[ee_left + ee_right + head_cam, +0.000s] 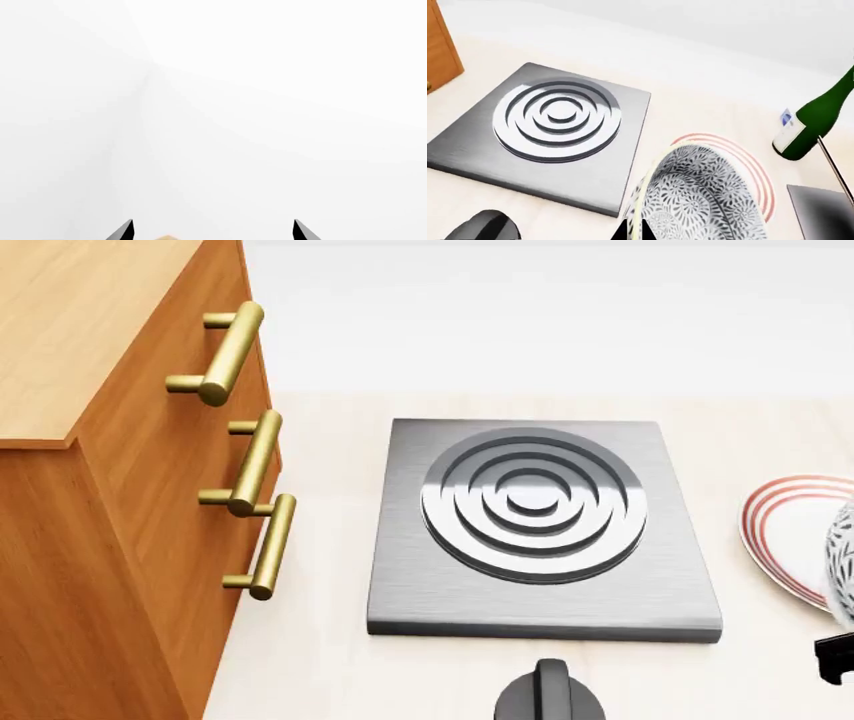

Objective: Put the bowl on the stove.

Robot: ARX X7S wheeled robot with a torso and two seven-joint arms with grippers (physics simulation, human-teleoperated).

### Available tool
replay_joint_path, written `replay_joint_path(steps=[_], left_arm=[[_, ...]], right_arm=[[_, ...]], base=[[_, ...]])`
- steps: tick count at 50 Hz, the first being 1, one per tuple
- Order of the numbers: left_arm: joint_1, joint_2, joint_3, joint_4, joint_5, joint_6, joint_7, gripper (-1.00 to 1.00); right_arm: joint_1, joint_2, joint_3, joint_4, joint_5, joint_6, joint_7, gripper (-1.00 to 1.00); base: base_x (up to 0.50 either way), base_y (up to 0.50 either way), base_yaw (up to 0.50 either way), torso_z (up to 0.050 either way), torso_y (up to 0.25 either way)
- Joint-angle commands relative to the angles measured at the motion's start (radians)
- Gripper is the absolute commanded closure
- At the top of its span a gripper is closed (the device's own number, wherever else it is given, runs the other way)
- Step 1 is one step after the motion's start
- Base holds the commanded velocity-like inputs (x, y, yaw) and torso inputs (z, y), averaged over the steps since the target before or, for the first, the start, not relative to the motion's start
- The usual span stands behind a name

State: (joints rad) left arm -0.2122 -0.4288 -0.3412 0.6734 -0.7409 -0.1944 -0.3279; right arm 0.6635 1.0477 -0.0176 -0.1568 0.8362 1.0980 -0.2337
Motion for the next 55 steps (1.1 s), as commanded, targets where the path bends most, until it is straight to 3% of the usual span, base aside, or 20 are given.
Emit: replay_joint_path(steps=[1, 20, 41, 47, 55], left_arm=[[0.001, 0.001, 0.003, -0.006, -0.001, 0.005, 0.001, -1.00], [0.006, 0.000, 0.008, -0.009, 0.003, 0.012, 0.003, -1.00], [0.008, -0.003, 0.011, -0.008, -0.003, 0.015, 0.000, -1.00], [0.006, -0.006, 0.010, -0.009, -0.004, 0.014, -0.002, -1.00], [0.010, -0.005, 0.009, -0.010, -0.006, 0.018, -0.002, -1.00]], right_arm=[[0.312, -0.090, -0.269, 0.086, -0.116, -0.007, -0.087, 1.00], [0.500, -0.256, -0.401, 0.235, -0.203, -0.080, -0.166, 1.00], [0.495, -0.252, -0.396, 0.189, -0.192, -0.087, -0.160, 1.00], [0.578, -0.349, -0.460, 0.380, -0.270, -0.211, -0.228, 1.00], [0.747, -0.539, -0.587, 0.846, -0.416, -0.468, -0.381, 1.00]], base=[[0.00, 0.00, 0.00, 0.000, 0.000], [0.00, 0.00, 0.00, 0.000, 0.000], [0.00, 0.00, 0.00, 0.000, 0.000], [0.00, 0.00, 0.00, 0.000, 0.000], [0.00, 0.00, 0.00, 0.000, 0.000]])
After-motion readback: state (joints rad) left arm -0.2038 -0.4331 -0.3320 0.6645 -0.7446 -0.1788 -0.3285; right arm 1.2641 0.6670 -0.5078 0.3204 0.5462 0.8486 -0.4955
